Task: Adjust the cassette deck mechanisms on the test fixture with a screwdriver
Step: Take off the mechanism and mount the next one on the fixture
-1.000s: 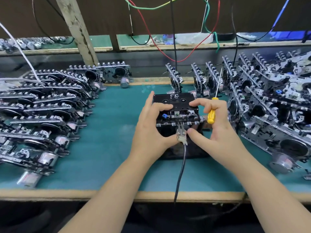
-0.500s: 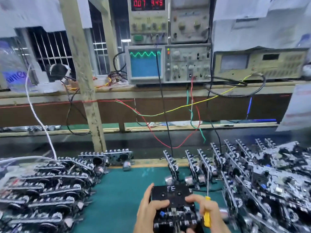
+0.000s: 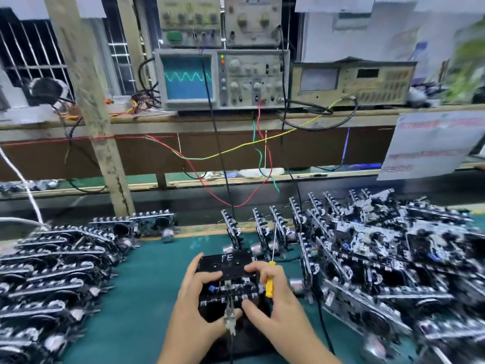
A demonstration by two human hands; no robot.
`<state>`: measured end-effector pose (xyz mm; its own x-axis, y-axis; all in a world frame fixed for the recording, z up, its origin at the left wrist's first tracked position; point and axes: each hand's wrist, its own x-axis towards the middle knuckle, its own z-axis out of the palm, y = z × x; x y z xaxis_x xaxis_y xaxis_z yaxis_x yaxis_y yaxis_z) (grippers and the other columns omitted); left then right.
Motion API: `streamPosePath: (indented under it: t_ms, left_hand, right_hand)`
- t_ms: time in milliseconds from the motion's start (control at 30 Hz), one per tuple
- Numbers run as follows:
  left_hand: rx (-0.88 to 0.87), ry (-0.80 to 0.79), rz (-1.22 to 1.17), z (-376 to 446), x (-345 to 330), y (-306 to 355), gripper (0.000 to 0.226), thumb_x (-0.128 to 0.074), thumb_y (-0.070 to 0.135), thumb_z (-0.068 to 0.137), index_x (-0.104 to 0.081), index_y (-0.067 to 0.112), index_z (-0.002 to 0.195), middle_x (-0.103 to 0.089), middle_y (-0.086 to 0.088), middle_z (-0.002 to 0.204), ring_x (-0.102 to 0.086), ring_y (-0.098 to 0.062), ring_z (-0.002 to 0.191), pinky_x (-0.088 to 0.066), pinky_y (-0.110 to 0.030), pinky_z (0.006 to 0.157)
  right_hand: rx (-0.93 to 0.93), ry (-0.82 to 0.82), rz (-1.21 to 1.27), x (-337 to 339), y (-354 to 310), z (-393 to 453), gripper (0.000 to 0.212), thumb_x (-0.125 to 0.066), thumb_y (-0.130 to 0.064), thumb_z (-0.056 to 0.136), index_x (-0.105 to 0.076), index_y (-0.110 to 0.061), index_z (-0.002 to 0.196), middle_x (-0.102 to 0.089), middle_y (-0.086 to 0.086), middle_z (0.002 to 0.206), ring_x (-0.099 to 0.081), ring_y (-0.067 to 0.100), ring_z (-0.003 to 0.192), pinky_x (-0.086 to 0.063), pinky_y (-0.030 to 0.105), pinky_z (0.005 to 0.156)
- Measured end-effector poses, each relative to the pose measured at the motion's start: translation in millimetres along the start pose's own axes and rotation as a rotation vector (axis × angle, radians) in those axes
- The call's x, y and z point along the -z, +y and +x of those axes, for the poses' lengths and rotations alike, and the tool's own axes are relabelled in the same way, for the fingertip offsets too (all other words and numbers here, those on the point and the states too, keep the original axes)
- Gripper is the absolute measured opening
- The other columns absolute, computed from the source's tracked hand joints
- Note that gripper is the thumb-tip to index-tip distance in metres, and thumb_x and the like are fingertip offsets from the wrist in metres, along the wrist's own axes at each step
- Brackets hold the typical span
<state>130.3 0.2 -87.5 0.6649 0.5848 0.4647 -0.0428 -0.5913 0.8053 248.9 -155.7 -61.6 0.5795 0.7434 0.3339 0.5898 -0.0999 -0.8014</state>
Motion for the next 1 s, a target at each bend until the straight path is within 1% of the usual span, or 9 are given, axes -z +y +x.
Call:
streamPosePath:
  t_ms: [133, 200, 300, 367, 467, 633, 733, 867, 1000]
  left_hand:
    - [-0.013, 0.002, -0.006, -0.3, -0.7, 1.2, 0.072, -0.086, 0.054, 0.052, -0.06, 0.048, 0.118, -0.027, 0.032, 0.156, -0.049, -0.003, 0.134, -0.044, -0.042, 0.108]
    - [-0.027, 0.002, -0.007, -0.4, -0.9, 0.1, 0.071, -0.086, 0.054, 0.051, -0.06, 0.049, 0.117, -0.029, 0.032, 0.156, -0.049, 0.0, 0.133, -0.046, -0.041, 0.105]
    - [-0.045, 0.005, -0.013, 1.4, -1.4, -2.7, 0.069, -0.085, 0.057, 0.049, -0.061, 0.051, 0.114, -0.032, 0.03, 0.154, -0.049, 0.009, 0.128, -0.047, -0.035, 0.098]
    - [-0.047, 0.004, -0.004, 1.7, -2.3, -4.2, 0.072, -0.084, 0.06, 0.048, -0.061, 0.051, 0.115, -0.033, 0.031, 0.154, -0.049, 0.013, 0.126, -0.047, -0.032, 0.095]
    - [-0.037, -0.003, -0.012, 2.4, -3.2, -8.7, 0.076, -0.086, 0.059, 0.048, -0.06, 0.049, 0.118, -0.033, 0.028, 0.155, -0.05, 0.007, 0.129, -0.047, -0.039, 0.098]
    - [-0.044, -0.01, -0.003, 4.0, -3.9, -16.7, 0.08, -0.087, 0.058, 0.048, -0.06, 0.045, 0.122, -0.033, 0.026, 0.156, -0.05, -0.006, 0.134, -0.046, -0.048, 0.103]
    - [-0.059, -0.009, 0.005, 5.0, -4.5, -19.7, 0.08, -0.088, 0.058, 0.046, -0.061, 0.044, 0.121, -0.035, 0.024, 0.156, -0.052, -0.008, 0.133, -0.047, -0.044, 0.1]
    - [-0.077, -0.019, 0.02, 6.3, -3.6, -25.3, 0.082, -0.088, 0.059, 0.046, -0.061, 0.043, 0.121, -0.037, 0.023, 0.155, -0.05, -0.001, 0.133, -0.049, -0.03, 0.096]
    - [-0.074, -0.022, 0.018, 8.8, -3.1, -30.7, 0.082, -0.088, 0.058, 0.047, -0.061, 0.041, 0.123, -0.036, 0.022, 0.156, -0.05, -0.004, 0.135, -0.046, -0.04, 0.099]
  right_hand:
    - [0.011, 0.002, -0.005, 0.3, -0.6, -0.6, 0.045, -0.064, -0.039, 0.089, -0.034, -0.05, 0.12, -0.043, -0.029, 0.128, -0.047, -0.016, 0.116, -0.04, 0.01, 0.083]
    - [0.01, 0.002, 0.003, 0.1, -2.4, -1.0, 0.047, -0.063, -0.041, 0.088, -0.033, -0.054, 0.122, -0.044, -0.027, 0.125, -0.05, -0.01, 0.116, -0.043, 0.017, 0.088]
    - [0.029, 0.021, 0.003, -0.7, -5.5, -1.5, 0.04, -0.062, -0.042, 0.087, -0.032, -0.057, 0.111, -0.045, -0.026, 0.135, -0.051, -0.005, 0.119, -0.047, 0.031, 0.096]
    - [0.033, 0.024, 0.003, -0.8, -5.3, -2.3, 0.038, -0.061, -0.043, 0.088, -0.032, -0.054, 0.11, -0.044, -0.025, 0.138, -0.052, -0.003, 0.118, -0.049, 0.035, 0.096]
    - [0.033, 0.016, 0.016, -0.4, -3.1, -2.4, 0.037, -0.061, -0.043, 0.089, -0.034, -0.043, 0.114, -0.042, -0.033, 0.138, -0.054, -0.005, 0.111, -0.049, 0.033, 0.09]
    - [0.009, 0.014, 0.024, 0.3, -3.6, -2.7, 0.038, -0.061, -0.043, 0.089, -0.033, -0.053, 0.113, -0.045, -0.03, 0.13, -0.057, -0.002, 0.103, -0.051, 0.032, 0.087]
    - [0.007, 0.006, 0.026, 0.6, -3.5, -3.1, 0.038, -0.061, -0.043, 0.089, -0.035, -0.04, 0.116, -0.041, -0.038, 0.131, -0.055, -0.006, 0.101, -0.049, 0.03, 0.085]
    - [0.011, 0.003, 0.029, 1.2, -4.4, -3.3, 0.039, -0.06, -0.043, 0.09, -0.037, -0.033, 0.119, -0.039, -0.043, 0.127, -0.052, -0.011, 0.102, -0.045, 0.025, 0.083]
    - [0.02, -0.002, 0.027, 2.7, -6.1, -3.3, 0.035, -0.059, -0.042, 0.09, -0.034, -0.038, 0.114, -0.038, -0.042, 0.131, -0.054, -0.006, 0.106, -0.047, 0.03, 0.087]
